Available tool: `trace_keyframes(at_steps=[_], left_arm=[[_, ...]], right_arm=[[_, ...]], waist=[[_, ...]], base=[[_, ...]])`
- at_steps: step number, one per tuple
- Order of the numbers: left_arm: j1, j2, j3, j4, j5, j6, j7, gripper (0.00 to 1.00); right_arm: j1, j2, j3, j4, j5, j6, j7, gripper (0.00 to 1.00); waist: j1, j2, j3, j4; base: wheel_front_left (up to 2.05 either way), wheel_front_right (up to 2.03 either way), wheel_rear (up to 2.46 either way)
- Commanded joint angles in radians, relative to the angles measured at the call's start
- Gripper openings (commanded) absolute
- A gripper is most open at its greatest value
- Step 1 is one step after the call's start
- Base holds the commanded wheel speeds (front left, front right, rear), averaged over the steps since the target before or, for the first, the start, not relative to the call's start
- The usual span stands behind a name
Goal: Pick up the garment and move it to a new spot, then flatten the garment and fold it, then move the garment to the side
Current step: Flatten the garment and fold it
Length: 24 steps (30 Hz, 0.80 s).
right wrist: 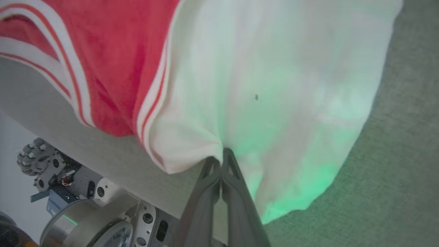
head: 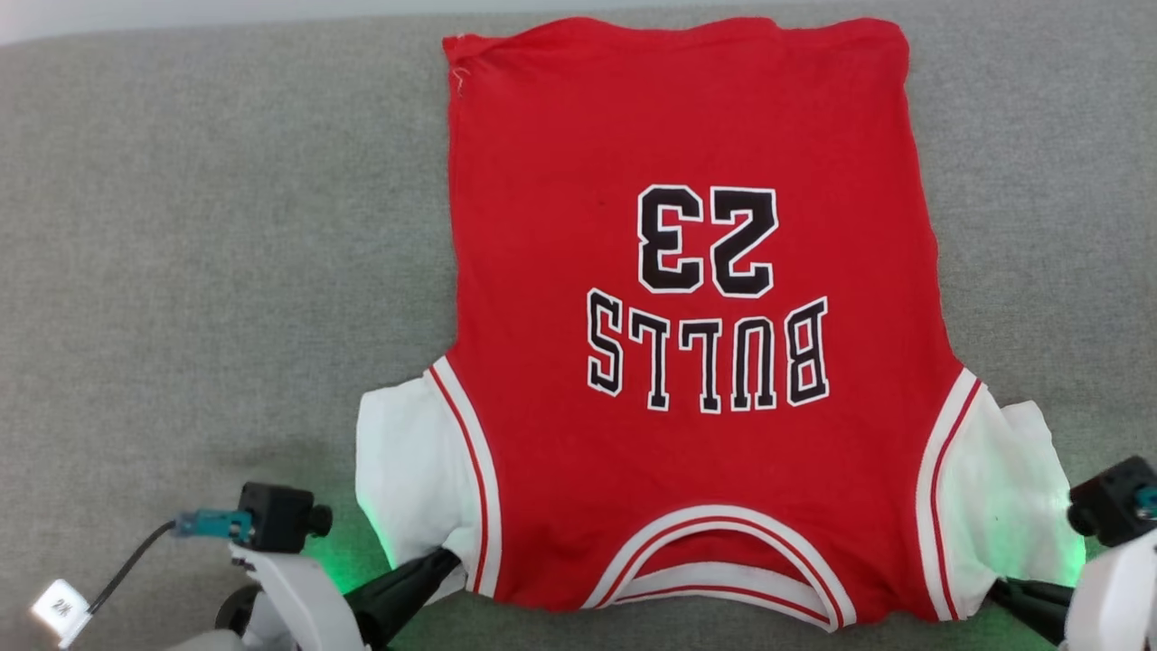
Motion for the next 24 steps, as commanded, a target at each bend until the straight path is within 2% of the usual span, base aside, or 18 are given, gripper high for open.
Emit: trace_keyframes(at_steps=[1, 4, 8, 10, 11, 12, 15, 17, 19, 24], left_arm=[[-0.008, -0.03, -0.011, 0.032, 0.009, -0.002, 0.006, 0.0], [-0.017, -0.076, -0.015, 0.086, 0.012, -0.01, 0.002, 0.0], [-0.022, -0.102, -0.016, 0.128, 0.019, -0.021, -0.007, 0.0], [-0.019, -0.107, -0.016, 0.142, 0.019, -0.026, -0.01, 0.0], [-0.017, -0.109, -0.015, 0.148, 0.017, -0.028, -0.013, 0.0], [-0.014, -0.111, -0.013, 0.149, 0.014, -0.029, -0.016, 0.0], [-0.005, -0.106, -0.005, 0.14, 0.003, -0.035, -0.03, 0.0], [0.001, -0.103, 0.0, 0.131, 0.002, -0.039, -0.041, 0.0], [0.004, -0.1, 0.003, 0.119, -0.002, -0.041, -0.047, 0.0], [-0.007, -0.094, 0.008, 0.097, 0.011, -0.044, -0.055, 0.0]], right_arm=[[-0.024, 0.004, 0.029, 0.027, -0.012, -0.001, -0.009, 0.0], [-0.063, 0.007, 0.102, 0.108, -0.051, -0.001, -0.039, 0.0], [-0.113, 0.029, 0.166, 0.177, -0.052, -0.001, -0.105, 0.0], [-0.137, 0.026, 0.182, 0.196, -0.058, -0.004, -0.139, 0.47], [-0.147, 0.019, 0.186, 0.2, -0.062, -0.004, -0.155, 0.84], [-0.157, 0.009, 0.18, 0.201, -0.069, -0.005, -0.173, 1.0], [-0.154, -0.01, 0.101, 0.202, -0.057, -0.008, -0.194, 1.0], [-0.135, -0.011, 0.053, 0.143, -0.029, -0.001, -0.181, 1.0], [-0.107, -0.05, 0.014, 0.064, -0.011, -0.001, -0.135, 1.0], [-0.079, -0.143, -0.146, -0.122, 0.123, -0.001, -0.005, 1.0]], waist=[[0.0, -0.0001, 0.012, 0.0], [0.0, -0.0001, 0.02, 0.002], [0.0, -0.0001, 0.023, 0.002], [0.0, -0.0001, 0.023, -0.002], [0.0, -0.0001, 0.022, -0.005], [0.0, -0.0001, 0.021, -0.007], [0.0, -0.0001, 0.018, -0.017], [0.0, -0.0001, 0.02, -0.021], [0.0, -0.0001, 0.025, -0.021], [0.0, -0.0001, 0.052, -0.008]], base=[[0.0, 0.0, 0.0], [0.0, 0.0, 0.0], [0.0, 0.0, 0.0], [0.0, 0.0, 0.0], [0.0, 0.0, 0.0], [0.0, 0.0, 0.0], [0.0, 0.0, 0.0], [0.0, 0.0, 0.0], [0.0, 0.0, 0.0], [0.0, 0.0, 0.0]])
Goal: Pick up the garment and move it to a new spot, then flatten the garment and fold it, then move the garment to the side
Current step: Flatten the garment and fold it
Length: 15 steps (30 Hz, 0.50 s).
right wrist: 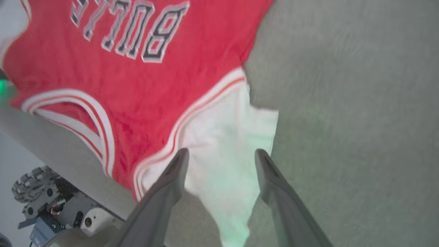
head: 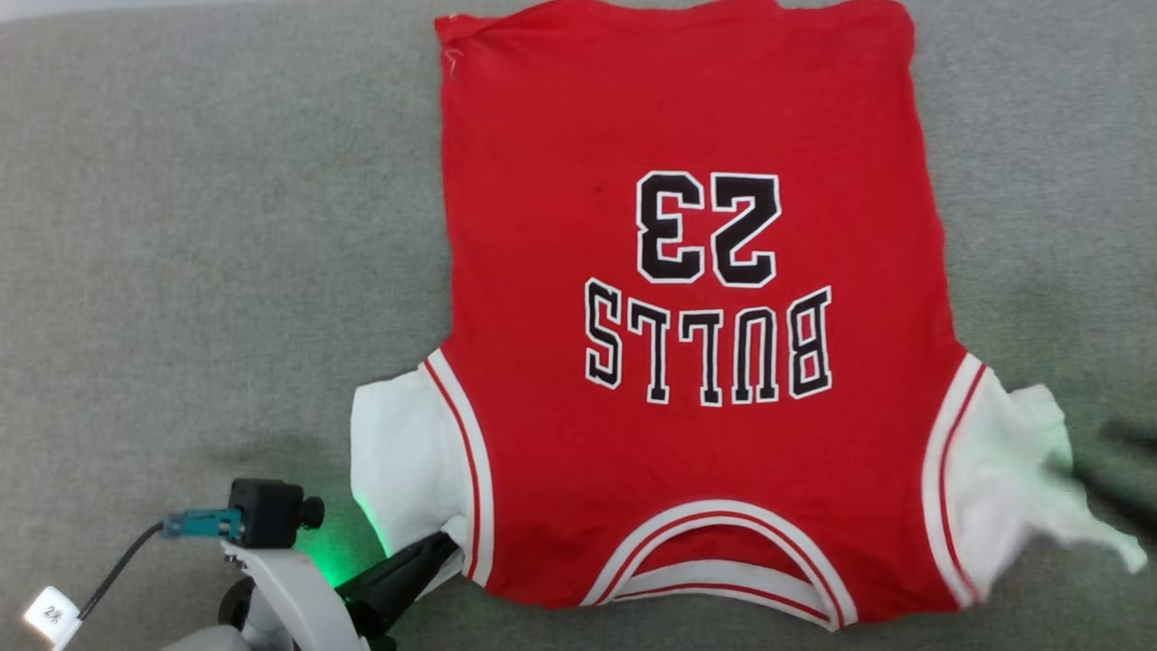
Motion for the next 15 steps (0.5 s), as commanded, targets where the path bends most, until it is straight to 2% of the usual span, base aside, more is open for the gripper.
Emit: trace_keyframes(at_steps=[1, 4, 6, 10, 15], left_arm=[[-0.013, -0.051, -0.004, 0.028, 0.001, 0.005, 0.004, 0.0], [-0.041, -0.064, -0.006, 0.015, 0.02, 0.004, 0.016, 0.0], [-0.066, -0.08, -0.009, 0.009, 0.038, 0.004, 0.028, 0.0], [-0.113, -0.105, -0.008, -0.001, 0.066, 0.004, 0.043, 0.0], [-0.148, -0.118, -0.006, -0.011, 0.09, 0.01, 0.052, 0.0]], right_arm=[[-0.027, -0.009, -0.062, -0.019, 0.026, -0.001, 0.016, 1.0], [-0.128, 0.02, -0.163, 0.008, 0.039, -0.001, 0.028, 1.0], [-0.24, 0.076, -0.2, 0.075, -0.005, -0.001, 0.01, 1.0], [-0.508, 0.18, -0.148, 0.267, -0.172, -0.001, 0.013, 1.0], [-0.871, 0.332, -0.107, 0.617, -0.325, -0.001, 0.066, 1.0]], waist=[[0.0, -0.0001, 0.017, 0.015], [0.0, -0.0001, 0.04, 0.042], [0.0, -0.0001, 0.06, 0.067], [0.0, -0.0001, 0.117, 0.111], [0.0, -0.0001, 0.187, 0.151]], base=[[0.0, 0.0, 0.0], [0.0, 0.0, 0.0], [0.0, 0.0, 0.0], [0.0, 0.0, 0.0], [0.0, 0.0, 0.0]])
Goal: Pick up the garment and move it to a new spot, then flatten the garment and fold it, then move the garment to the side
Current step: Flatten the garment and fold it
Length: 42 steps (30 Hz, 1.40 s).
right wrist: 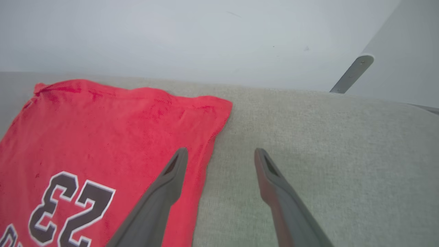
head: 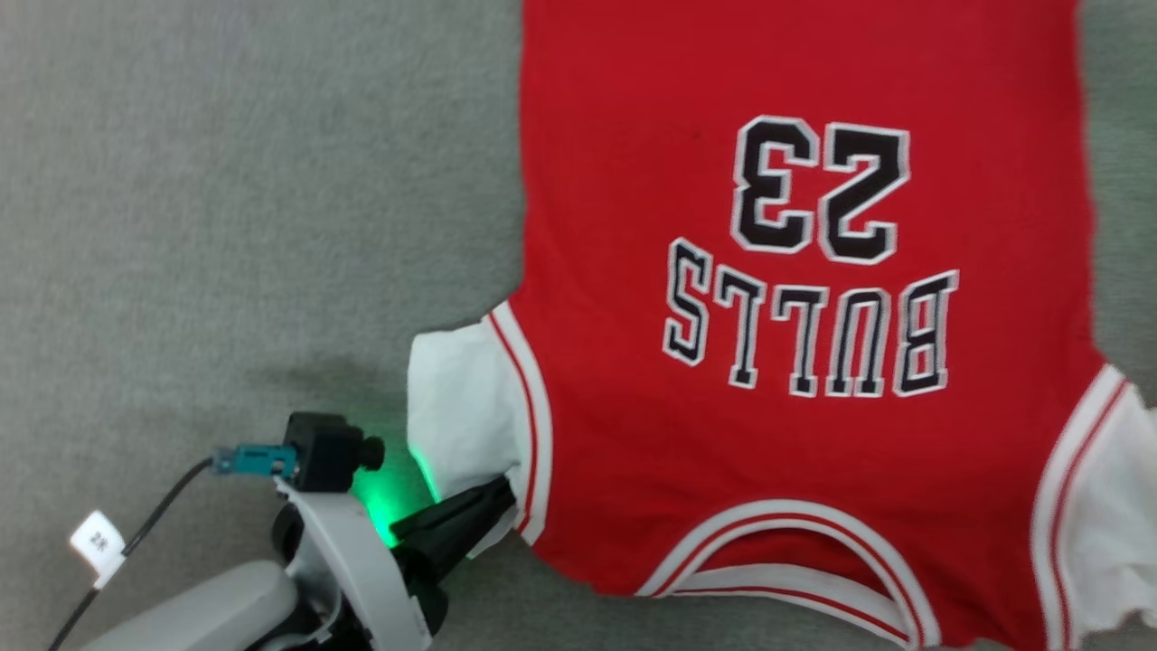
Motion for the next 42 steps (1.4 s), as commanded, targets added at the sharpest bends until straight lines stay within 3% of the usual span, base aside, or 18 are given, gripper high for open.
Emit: trace_keyframes(at_steps=[1, 7, 16, 17, 18, 26, 32, 37, 42], left_arm=[[-0.039, -0.076, 0.0, 0.049, 0.008, 0.012, 0.012, 0.0], [-0.063, -0.1, -0.019, 0.032, 0.035, 0.012, 0.032, 0.0], [-0.077, -0.126, -0.023, 0.063, 0.042, 0.017, 0.034, 0.0], [-0.082, -0.128, -0.02, 0.066, 0.039, 0.019, 0.033, 0.0], [-0.086, -0.131, -0.018, 0.069, 0.039, 0.019, 0.032, 0.0], [-0.089, -0.127, 0.001, 0.085, 0.04, 0.017, 0.005, 0.0], [-0.051, -0.098, 0.017, 0.093, 0.023, 0.015, -0.04, 0.0], [0.004, -0.06, 0.034, 0.072, 0.004, 0.012, -0.079, 0.0], [0.052, -0.038, 0.046, 0.038, -0.002, 0.018, -0.101, 0.0]], right_arm=[[-0.09, 0.029, -0.004, 0.112, -0.053, -0.001, 0.021, 1.0], [-0.328, 0.059, -0.011, 0.429, -0.196, -0.001, 0.12, 1.0], [-0.438, 0.078, 0.029, 0.604, -0.293, -0.001, 0.181, 1.0], [-0.434, 0.078, 0.048, 0.612, -0.296, -0.001, 0.193, 0.36], [-0.431, 0.077, 0.063, 0.618, -0.293, -0.001, 0.2, 0.0], [-0.427, 0.066, 0.105, 0.617, -0.219, -0.001, 0.166, 0.0], [-0.374, 0.01, 0.198, 0.519, -0.141, -0.001, 0.115, 0.0], [-0.225, -0.094, 0.295, 0.352, 0.018, -0.001, 0.119, 0.0], [0.001, -0.249, 0.329, 0.132, 0.194, -0.001, 0.14, 0.0]], waist=[[0.0, 0.0, 0.076, 0.062], [0.0, 0.0, 0.122, 0.134], [0.0, 0.0, 0.18, 0.16], [0.0, 0.0, 0.181, 0.159], [0.0, 0.0, 0.182, 0.159], [0.0, 0.0, 0.151, 0.133], [0.0, 0.0, 0.069, 0.103], [0.0, 0.0, -0.039, 0.062], [0.0, 0.0, -0.121, 0.025]], base=[[0.0, 0.0, 0.0], [0.0, 0.0, 0.0], [0.0, 0.0, 0.0], [0.0, 0.0, 0.0], [0.0, 0.0, 0.0], [0.0, 0.0, 0.0], [0.0, 0.0, 0.0], [0.0, 0.0, 0.0], [0.0, 0.0, 0.0]])
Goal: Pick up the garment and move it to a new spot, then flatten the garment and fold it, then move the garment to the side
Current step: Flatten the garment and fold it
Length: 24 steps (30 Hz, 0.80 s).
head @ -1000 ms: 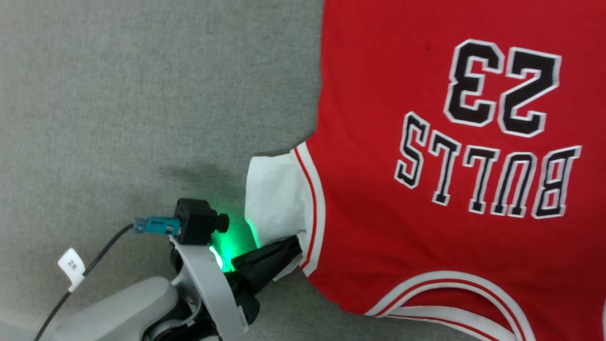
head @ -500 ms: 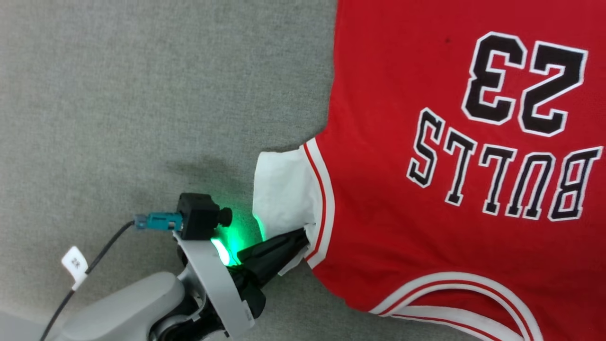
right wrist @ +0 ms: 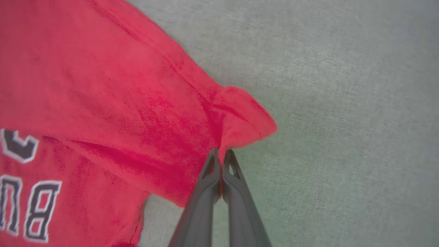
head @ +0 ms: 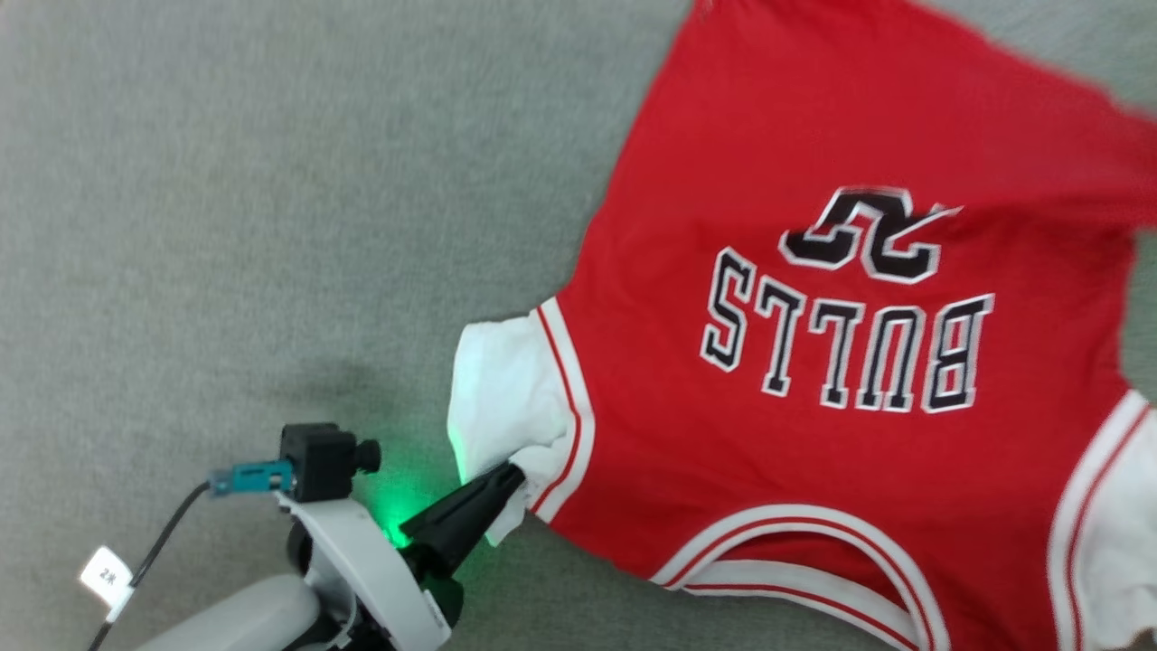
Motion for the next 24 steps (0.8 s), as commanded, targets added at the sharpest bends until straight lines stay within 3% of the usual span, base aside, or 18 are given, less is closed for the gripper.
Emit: trace_keyframes(at_steps=[1, 5, 10, 17, 24], left_arm=[[0.021, 0.013, 0.005, 0.015, -0.005, 0.013, -0.004, 0.0], [0.045, 0.014, 0.029, -0.002, -0.011, 0.023, -0.017, 0.0], [0.077, 0.028, 0.063, -0.006, -0.013, 0.036, -0.025, 0.0], [0.108, 0.031, 0.095, 0.002, -0.012, 0.032, -0.029, 0.0], [0.112, 0.034, 0.104, 0.02, -0.021, 0.021, -0.03, 0.0]], right_arm=[[0.066, -0.019, -0.01, -0.04, 0.041, -0.001, -0.001, 0.0], [0.308, -0.095, -0.084, -0.172, 0.156, -0.001, -0.044, 0.0], [0.66, -0.106, -0.161, -0.332, 0.218, -0.001, -0.112, 0.0], [1.017, -0.003, -0.241, -0.504, 0.169, -0.001, -0.155, 0.0], [1.126, 0.128, -0.259, -0.57, 0.037, -0.001, -0.162, 0.0]], waist=[[0.0, 0.0, -0.095, -0.061], [0.0, 0.0, -0.135, -0.082], [0.0, 0.0, -0.16, -0.121], [0.0, 0.0, -0.172, -0.155], [0.0, 0.0, -0.172, -0.166]], base=[[0.0, 0.0, 0.0], [0.0, 0.0, 0.0], [0.0, 0.0, 0.0], [0.0, 0.0, 0.0], [0.0, 0.0, 0.0]])
